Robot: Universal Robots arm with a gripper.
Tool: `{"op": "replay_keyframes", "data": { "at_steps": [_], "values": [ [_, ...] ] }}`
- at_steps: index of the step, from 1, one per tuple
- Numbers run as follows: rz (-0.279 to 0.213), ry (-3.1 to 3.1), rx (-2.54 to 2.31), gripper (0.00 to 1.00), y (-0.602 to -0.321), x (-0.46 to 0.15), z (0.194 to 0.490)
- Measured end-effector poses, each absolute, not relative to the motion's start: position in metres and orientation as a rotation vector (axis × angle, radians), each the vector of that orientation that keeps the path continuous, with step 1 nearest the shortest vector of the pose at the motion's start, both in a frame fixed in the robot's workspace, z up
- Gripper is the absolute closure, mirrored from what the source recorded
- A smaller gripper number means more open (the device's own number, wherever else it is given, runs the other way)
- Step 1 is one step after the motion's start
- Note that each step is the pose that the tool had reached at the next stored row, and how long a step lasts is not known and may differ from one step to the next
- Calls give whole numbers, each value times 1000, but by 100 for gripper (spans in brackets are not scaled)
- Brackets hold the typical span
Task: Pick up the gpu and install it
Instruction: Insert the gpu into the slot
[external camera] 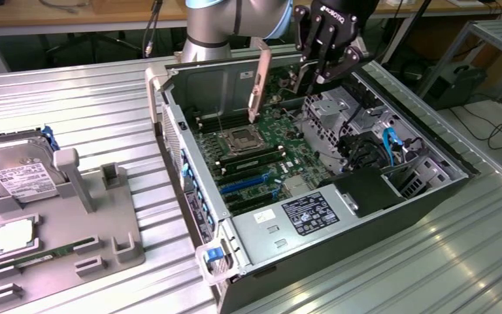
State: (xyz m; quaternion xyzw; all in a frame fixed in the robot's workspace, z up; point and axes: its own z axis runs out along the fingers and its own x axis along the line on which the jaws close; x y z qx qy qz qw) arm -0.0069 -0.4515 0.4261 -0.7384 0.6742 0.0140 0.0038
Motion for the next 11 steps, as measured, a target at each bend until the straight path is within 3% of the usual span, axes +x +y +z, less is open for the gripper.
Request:
{"op": "replay_keyframes", "data": {
  "at_steps": [11],
  "values": [
    [45,2070,-2353,72,-453,-8,423]
  ]
}}
